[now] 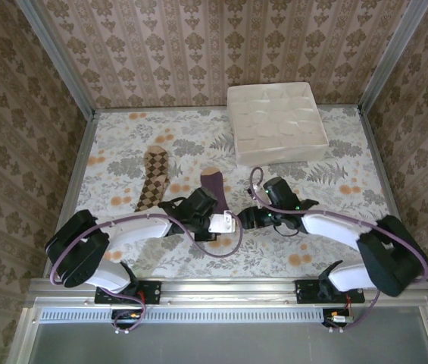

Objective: Roll the socks

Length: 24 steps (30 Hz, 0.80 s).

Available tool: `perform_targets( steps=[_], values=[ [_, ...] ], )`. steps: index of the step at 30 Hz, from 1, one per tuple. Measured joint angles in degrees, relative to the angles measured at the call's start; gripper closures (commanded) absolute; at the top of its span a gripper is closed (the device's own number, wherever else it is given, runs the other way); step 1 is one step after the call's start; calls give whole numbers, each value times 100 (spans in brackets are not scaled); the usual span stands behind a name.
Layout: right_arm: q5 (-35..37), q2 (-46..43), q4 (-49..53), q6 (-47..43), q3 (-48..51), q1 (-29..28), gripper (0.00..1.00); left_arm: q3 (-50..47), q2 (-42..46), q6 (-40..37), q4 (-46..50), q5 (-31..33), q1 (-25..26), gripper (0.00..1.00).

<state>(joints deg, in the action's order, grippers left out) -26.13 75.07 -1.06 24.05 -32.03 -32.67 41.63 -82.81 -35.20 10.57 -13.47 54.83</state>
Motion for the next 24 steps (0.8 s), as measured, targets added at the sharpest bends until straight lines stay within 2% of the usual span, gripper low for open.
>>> perform_targets(
  steps=[5,12,16,24],
  values=[
    [-136,-660,-815,-291,466,-87,50,-323,7,706,-546,-643,-81,100],
    [-170,-667,-1165,-1246,540,-728,49,-1038,282,1419,-1121,-1493,-527,100],
    [-175,-433,-1134,-1823,470,-968,48,-1270,422,1681,-1447,-1921,-813,100],
    [-264,-28,-629,-3034,-79,-966,46,-1429,573,1893,-1733,-2706,-1285,100]
  ],
)
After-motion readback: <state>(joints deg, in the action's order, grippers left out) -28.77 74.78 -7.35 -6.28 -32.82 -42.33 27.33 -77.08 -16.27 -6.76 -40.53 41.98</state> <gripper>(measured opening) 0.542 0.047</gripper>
